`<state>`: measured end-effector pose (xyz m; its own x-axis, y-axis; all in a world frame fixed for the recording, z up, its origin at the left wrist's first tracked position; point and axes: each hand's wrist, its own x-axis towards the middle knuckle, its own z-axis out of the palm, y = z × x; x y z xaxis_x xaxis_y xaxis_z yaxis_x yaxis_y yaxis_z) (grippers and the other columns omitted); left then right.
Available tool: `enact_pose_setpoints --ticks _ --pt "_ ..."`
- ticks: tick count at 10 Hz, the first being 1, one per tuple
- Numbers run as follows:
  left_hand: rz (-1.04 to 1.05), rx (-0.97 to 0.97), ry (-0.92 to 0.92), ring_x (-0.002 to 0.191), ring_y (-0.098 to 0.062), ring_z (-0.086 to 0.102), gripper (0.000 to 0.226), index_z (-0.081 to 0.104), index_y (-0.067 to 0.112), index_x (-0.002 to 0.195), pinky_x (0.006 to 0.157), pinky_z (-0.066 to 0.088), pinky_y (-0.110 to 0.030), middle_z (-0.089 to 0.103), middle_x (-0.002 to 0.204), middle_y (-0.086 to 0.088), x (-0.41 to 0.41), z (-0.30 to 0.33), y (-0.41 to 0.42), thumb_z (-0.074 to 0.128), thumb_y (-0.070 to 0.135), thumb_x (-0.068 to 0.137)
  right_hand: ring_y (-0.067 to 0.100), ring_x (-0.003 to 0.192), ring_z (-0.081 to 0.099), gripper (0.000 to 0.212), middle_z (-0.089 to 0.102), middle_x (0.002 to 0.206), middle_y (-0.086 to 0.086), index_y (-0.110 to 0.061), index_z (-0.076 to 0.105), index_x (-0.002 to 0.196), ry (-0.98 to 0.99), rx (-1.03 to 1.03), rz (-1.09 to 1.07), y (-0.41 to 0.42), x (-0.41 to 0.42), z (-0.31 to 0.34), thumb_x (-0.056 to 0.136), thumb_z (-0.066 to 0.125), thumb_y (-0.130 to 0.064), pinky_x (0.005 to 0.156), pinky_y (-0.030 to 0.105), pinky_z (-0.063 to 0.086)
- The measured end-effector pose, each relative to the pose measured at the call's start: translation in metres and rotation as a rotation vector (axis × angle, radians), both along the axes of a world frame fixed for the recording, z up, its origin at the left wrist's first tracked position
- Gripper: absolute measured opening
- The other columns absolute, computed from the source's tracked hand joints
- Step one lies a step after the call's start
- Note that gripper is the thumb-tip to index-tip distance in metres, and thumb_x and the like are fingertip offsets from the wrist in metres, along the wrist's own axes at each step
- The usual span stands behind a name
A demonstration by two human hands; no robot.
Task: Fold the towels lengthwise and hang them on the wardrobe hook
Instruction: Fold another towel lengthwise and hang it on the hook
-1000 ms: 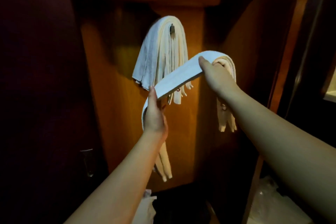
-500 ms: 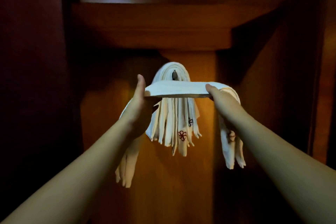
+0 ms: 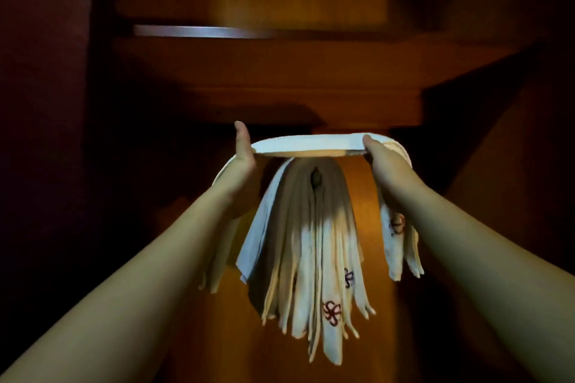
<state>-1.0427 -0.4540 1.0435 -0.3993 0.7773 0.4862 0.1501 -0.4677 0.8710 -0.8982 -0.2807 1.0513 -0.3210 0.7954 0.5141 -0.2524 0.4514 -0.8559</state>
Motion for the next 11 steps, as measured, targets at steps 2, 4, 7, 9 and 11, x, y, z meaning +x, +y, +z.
enact_pose_setpoints --ticks 2,4,7,9,11 --pt "-0.028 0.012 0.118 0.119 -0.008 0.061 0.092 0.05 0.016 0.136 0.107 0.033 -0.024 0.063 0.132 0.004 -0.056 0.02 0.045 -0.006 0.073 0.09 0.031 0.118 0.061 0.082 0.064 0.129 0.009 -0.027 0.066 0.121 -0.002 0.019 0.091 0.059 -0.046 0.029 0.06 0.058 -0.08 0.108 0.054 0.043" --pt "0.024 -0.062 0.179 0.098 0.0 0.058 0.084 0.05 0.023 0.128 0.099 0.024 -0.024 0.06 0.12 0.011 -0.088 0.038 0.083 -0.006 0.072 0.092 0.025 0.15 0.021 0.101 0.026 0.16 0.01 -0.022 0.021 0.158 -0.119 0.01 0.261 0.092 -0.073 0.051 0.082 0.023 -0.089 0.122 0.047 0.013" --pt "0.082 -0.036 -0.053 0.15 -0.018 0.02 0.083 0.027 0.015 0.155 0.113 0.018 -0.03 0.025 0.162 -0.003 -0.117 0.039 0.109 -0.002 0.067 0.097 0.023 0.129 0.053 0.095 0.055 0.143 0.006 -0.026 0.047 0.145 -0.061 -0.026 0.293 0.14 -0.111 0.052 0.082 0.012 -0.087 0.111 0.044 0.037" --pt "0.073 -0.067 -0.14 0.149 -0.017 0.023 0.097 0.026 0.019 0.156 0.12 0.015 -0.037 0.027 0.162 0.0 -0.146 0.039 0.146 0.004 0.082 0.086 0.027 0.125 0.059 0.095 0.058 0.139 0.012 -0.027 0.047 0.147 -0.083 -0.007 0.364 0.162 -0.126 0.05 0.08 0.019 -0.088 0.111 0.048 0.039" --pt "0.084 -0.078 -0.143 0.146 -0.016 0.031 0.091 0.031 0.022 0.155 0.111 0.024 -0.03 0.033 0.159 -0.001 -0.149 0.019 0.156 0.0 0.078 0.089 0.025 0.121 0.061 0.08 0.063 0.135 0.01 -0.036 0.051 0.142 -0.101 -0.03 0.396 0.169 -0.125 0.036 0.087 0.016 -0.082 0.11 0.046 0.041"
